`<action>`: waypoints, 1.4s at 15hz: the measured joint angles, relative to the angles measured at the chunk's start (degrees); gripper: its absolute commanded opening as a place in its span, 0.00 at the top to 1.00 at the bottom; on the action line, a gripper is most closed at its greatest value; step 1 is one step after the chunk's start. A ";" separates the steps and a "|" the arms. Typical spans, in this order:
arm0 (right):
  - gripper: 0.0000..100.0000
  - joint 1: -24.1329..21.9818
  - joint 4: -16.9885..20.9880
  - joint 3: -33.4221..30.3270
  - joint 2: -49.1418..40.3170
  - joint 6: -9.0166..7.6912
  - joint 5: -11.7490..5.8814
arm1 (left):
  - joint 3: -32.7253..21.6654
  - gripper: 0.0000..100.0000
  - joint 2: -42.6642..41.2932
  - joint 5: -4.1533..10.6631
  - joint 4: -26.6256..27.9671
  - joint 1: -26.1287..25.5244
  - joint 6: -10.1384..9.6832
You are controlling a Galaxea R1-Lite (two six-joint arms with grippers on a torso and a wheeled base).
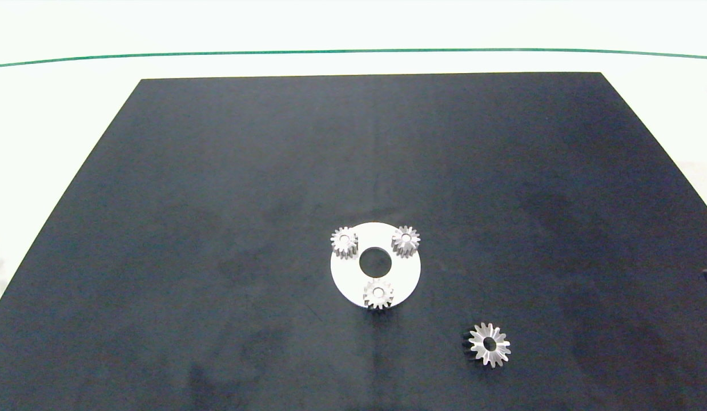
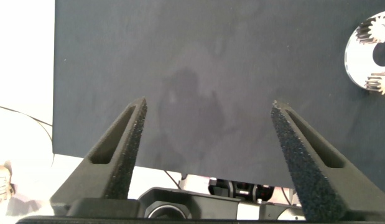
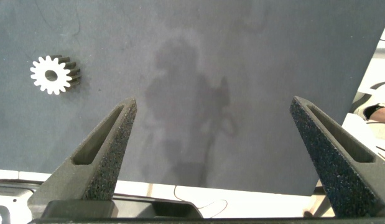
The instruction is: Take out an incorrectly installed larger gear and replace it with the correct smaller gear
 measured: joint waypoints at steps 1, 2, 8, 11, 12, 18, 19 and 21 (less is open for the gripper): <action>0.00 0.00 -0.02 0.13 -0.32 0.00 -0.02 | 0.00 0.24 -0.63 0.00 0.15 0.05 0.49; 0.00 0.00 0.00 0.34 -0.67 0.00 -0.06 | 0.09 0.26 -1.35 0.00 0.20 0.07 1.76; 0.00 0.00 -0.11 0.61 -1.35 0.00 -0.13 | 0.33 0.32 -2.99 0.02 0.01 0.00 2.23; 0.00 -0.16 -0.11 0.55 -1.35 0.09 -1.35 | 1.11 0.38 -3.06 0.02 -0.71 -0.09 2.23; 0.00 -0.16 -0.11 0.55 -1.33 0.22 -2.79 | 1.52 0.39 -3.04 0.02 -1.35 -0.09 2.22; 0.00 -0.09 -0.10 1.07 -1.06 0.35 -3.80 | 2.36 0.42 -2.99 0.02 -2.43 -0.22 2.22; 0.00 -0.09 -0.10 1.16 -1.02 0.35 -3.80 | 2.46 0.42 -2.97 0.02 -2.43 -0.26 2.26; 0.00 -0.06 -0.11 1.22 -0.91 0.35 -3.75 | 2.56 0.45 -2.95 0.02 -2.41 -0.28 2.32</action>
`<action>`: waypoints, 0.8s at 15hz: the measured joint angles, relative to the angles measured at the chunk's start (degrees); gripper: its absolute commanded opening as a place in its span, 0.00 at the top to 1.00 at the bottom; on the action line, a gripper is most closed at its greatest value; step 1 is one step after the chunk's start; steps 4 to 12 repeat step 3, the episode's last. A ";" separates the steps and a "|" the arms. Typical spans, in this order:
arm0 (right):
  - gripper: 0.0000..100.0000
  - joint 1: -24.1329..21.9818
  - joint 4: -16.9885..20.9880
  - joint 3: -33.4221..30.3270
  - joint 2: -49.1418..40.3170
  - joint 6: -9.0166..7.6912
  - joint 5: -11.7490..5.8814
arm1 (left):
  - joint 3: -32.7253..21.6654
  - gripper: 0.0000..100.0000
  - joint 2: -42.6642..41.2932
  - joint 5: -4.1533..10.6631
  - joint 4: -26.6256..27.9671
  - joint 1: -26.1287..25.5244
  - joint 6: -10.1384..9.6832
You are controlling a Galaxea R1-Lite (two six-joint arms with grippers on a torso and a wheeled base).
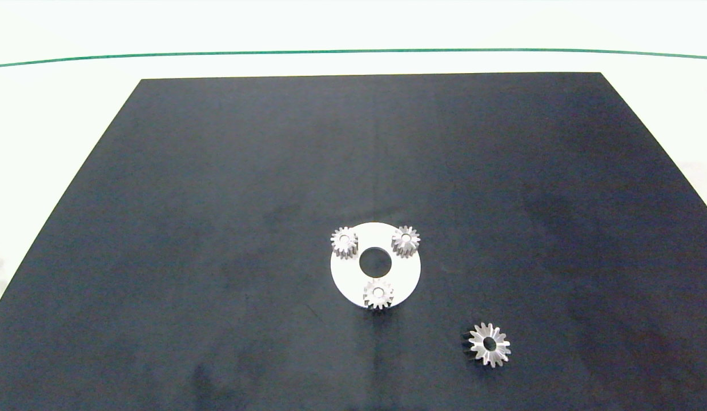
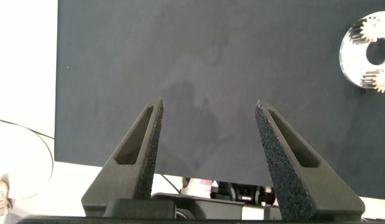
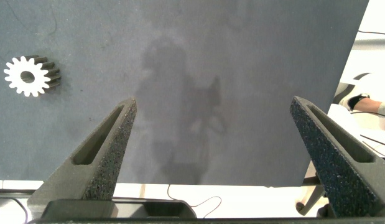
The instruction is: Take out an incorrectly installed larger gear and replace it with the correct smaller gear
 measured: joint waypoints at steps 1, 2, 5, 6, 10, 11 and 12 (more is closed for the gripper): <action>0.00 0.00 0.00 0.02 0.02 0.00 0.00 | 0.15 0.48 0.00 -0.02 0.00 0.00 0.05; 0.00 -0.02 0.00 0.02 0.05 0.02 -0.02 | 0.23 0.48 0.00 0.00 -0.01 0.00 0.05; 0.00 -0.02 0.00 0.02 0.06 0.00 0.00 | 0.34 0.48 0.00 0.00 -0.01 0.00 0.07; 0.00 -0.02 0.00 0.02 0.06 0.00 0.00 | 0.34 0.48 0.00 0.00 -0.01 0.00 0.07; 0.00 -0.02 0.00 0.02 0.06 0.00 0.00 | 0.34 0.48 0.00 0.00 -0.01 0.00 0.07; 0.00 -0.02 0.00 0.02 0.06 0.00 0.00 | 0.34 0.48 0.00 0.00 -0.01 0.00 0.07; 0.00 -0.02 0.00 0.02 0.06 0.00 0.00 | 0.34 0.48 0.00 0.00 -0.01 0.00 0.07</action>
